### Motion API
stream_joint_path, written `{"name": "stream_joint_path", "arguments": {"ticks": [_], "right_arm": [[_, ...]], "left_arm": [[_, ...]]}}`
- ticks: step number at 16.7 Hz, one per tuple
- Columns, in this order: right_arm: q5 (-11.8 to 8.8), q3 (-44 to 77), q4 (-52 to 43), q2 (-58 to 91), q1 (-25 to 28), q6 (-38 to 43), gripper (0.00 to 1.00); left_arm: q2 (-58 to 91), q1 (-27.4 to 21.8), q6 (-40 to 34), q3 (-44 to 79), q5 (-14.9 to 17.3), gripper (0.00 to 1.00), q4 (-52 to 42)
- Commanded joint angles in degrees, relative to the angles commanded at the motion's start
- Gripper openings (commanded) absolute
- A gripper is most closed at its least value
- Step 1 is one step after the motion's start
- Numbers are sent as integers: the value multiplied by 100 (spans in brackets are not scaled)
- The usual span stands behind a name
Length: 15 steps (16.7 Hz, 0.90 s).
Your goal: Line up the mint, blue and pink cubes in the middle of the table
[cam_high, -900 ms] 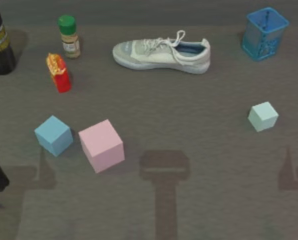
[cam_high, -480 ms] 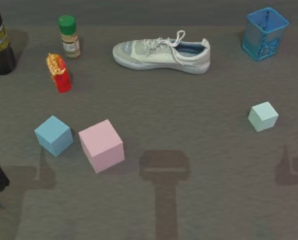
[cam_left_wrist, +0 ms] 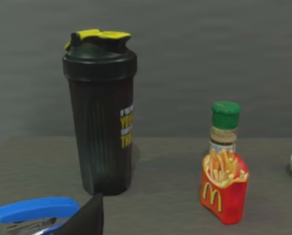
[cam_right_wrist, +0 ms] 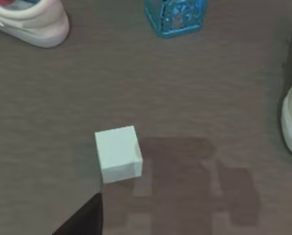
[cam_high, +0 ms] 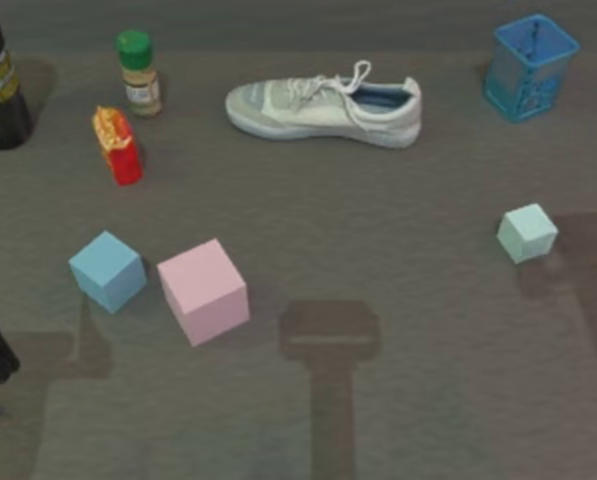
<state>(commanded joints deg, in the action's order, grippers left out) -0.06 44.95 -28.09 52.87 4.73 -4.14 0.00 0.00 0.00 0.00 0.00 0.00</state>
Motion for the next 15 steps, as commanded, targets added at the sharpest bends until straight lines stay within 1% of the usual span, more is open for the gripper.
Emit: {"name": "stream_joint_path", "arguments": {"ticks": [4, 8, 12, 15], "right_arm": [[9, 1984, -1344, 2697, 207, -191, 100], [19, 3771, -2530, 4893, 392, -361, 100], [25, 5270, -3403, 6611, 537, -493, 100], [27, 6032, -3813, 7450, 608, -558, 100]], "left_arm": [[0, 0, 0, 0, 0, 100, 0], [0, 0, 0, 0, 0, 100, 0], [0, 0, 0, 0, 0, 100, 0], [0, 0, 0, 0, 0, 100, 0]]}}
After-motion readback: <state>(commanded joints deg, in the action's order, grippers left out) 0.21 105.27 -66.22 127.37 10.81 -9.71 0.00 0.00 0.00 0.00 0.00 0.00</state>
